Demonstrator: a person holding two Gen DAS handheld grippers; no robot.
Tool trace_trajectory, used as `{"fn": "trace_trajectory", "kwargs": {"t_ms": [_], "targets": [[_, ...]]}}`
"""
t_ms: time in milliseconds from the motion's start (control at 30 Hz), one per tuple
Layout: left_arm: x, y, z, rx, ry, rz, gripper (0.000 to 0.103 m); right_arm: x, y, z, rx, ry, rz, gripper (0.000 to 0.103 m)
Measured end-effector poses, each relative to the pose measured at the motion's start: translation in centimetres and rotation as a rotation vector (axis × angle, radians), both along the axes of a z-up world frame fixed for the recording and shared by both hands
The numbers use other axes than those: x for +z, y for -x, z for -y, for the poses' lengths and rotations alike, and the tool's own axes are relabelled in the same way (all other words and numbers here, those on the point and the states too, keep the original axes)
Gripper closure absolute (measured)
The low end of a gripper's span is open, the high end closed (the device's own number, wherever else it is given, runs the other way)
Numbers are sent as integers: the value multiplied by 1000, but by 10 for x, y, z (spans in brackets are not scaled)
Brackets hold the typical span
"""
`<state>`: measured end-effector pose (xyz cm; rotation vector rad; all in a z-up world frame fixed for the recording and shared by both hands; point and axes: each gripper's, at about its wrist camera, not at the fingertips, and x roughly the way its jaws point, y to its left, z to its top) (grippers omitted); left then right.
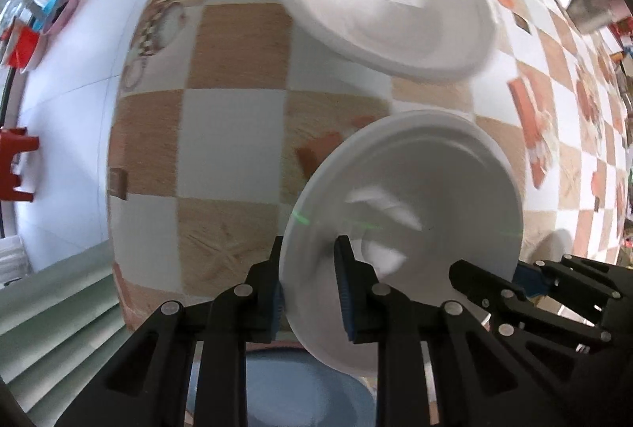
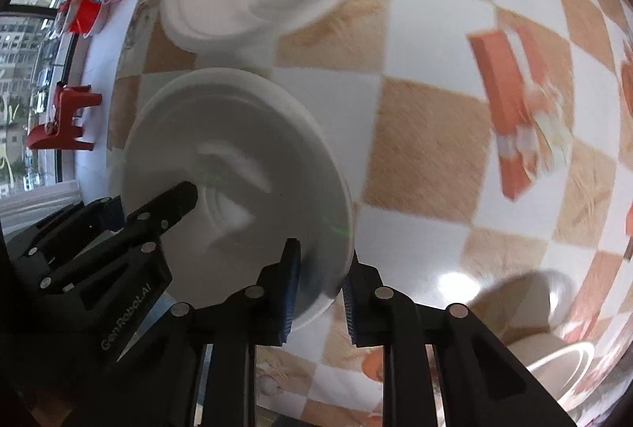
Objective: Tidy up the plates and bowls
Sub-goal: 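Lift the white plate with both grippers and carry it over the white plates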
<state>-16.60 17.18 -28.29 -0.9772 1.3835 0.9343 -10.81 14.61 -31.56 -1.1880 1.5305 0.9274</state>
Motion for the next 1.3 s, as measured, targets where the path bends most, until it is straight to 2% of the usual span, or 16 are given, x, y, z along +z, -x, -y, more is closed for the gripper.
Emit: {"fn": "trace_trajectory", "kwargs": {"t_ms": [367, 667, 767, 833, 867, 933, 1033, 1300], "targets": [[19, -28, 35, -20, -5, 22, 77, 27, -29, 22, -58, -3, -5, 81], [56, -34, 68, -18, -51, 64, 77, 69, -55, 50, -68, -39, -18, 81], [77, -51, 90, -49, -68, 77, 77, 83, -65, 61, -86, -56, -16, 80], [80, -61, 97, -69, -69, 89, 77, 95, -77, 70, -102, -66, -9, 80], [76, -57, 91, -74, -66, 94, 77, 100, -83, 74, -112, -70, -4, 80], [75, -63, 94, -99, -53, 108, 77, 97, -70, 76, -133, -76, 4, 80], [74, -84, 104, -175, -38, 116, 77, 105, -77, 86, -169, -89, 20, 80], [64, -134, 133, -338, -1, 117, 76, 129, -127, 133, -305, -95, 77, 80]]}}
